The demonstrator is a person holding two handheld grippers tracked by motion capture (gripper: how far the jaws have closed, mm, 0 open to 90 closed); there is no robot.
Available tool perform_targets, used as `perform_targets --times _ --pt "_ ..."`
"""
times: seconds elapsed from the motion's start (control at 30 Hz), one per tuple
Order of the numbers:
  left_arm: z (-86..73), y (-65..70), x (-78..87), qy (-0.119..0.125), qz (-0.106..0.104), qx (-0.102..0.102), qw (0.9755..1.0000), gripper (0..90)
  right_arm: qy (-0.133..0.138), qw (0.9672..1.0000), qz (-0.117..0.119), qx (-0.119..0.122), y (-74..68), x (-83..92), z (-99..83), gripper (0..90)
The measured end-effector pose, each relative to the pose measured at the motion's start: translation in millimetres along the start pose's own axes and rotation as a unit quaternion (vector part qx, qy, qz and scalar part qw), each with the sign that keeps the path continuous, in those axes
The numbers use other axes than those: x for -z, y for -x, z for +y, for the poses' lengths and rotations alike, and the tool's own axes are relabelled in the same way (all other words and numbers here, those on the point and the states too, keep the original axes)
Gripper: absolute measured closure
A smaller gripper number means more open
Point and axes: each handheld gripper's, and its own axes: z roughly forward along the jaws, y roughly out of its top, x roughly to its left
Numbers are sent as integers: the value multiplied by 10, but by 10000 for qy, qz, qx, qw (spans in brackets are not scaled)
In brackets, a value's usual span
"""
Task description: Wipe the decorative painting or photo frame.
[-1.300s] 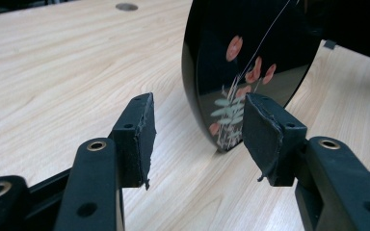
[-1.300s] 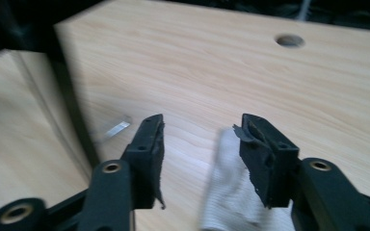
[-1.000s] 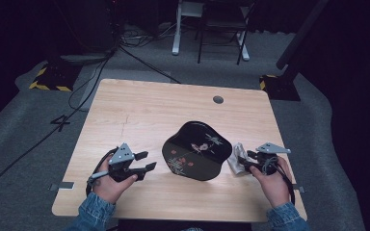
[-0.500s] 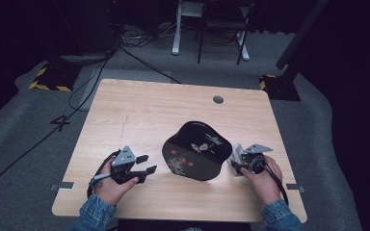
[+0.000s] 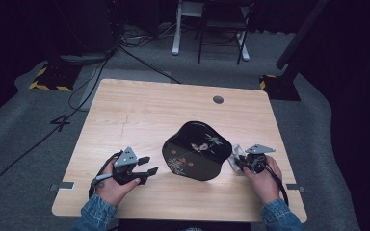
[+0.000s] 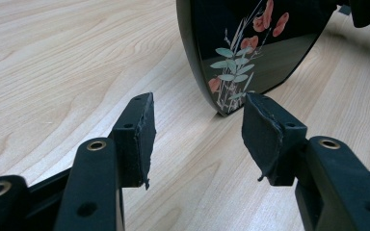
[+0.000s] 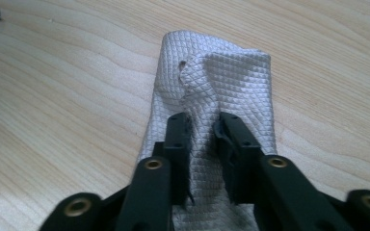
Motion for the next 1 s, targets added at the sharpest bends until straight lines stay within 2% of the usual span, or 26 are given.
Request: perform_targets --times 0.1,0.2,0.23,0.27,0.53,0.6,0.7,0.8,0.83,0.97,1.0 --pt "0 23 1 75 -147 69 9998 464 -10 10000 23 88 -1 56 13 815" --pt "3 40 1 104 -208 98 9997 464 26 9999 131 108 -29 160 30 823" --pt "5 61 -10 108 -234 92 9996 464 70 9996 244 146 -72 260 32 825" --pt "5 61 -10 108 -234 92 9996 465 70 9996 244 146 -72 260 32 825" --pt "15 138 -41 65 -390 -77 9992 465 -110 9962 724 466 -386 688 -52 829" --pt "14 151 -46 50 -406 -61 9991 465 -118 9958 773 485 -419 721 -66 830" --pt "17 161 -58 55 -420 -83 9991 465 -183 9922 1045 660 -612 861 -127 832" --pt "18 169 -49 57 -407 -95 9991 465 -250 9868 1383 800 -794 946 -148 833" --pt "18 170 -46 61 -404 -99 9991 465 -305 9846 1448 928 -886 983 -149 833" --pt "2 190 -30 64 -391 -115 9991 465 -275 9785 1646 1211 -1091 1033 -120 833" --pt "-5 195 -24 55 -395 -104 9992 465 -233 9758 1727 1323 -1180 1025 -97 833"
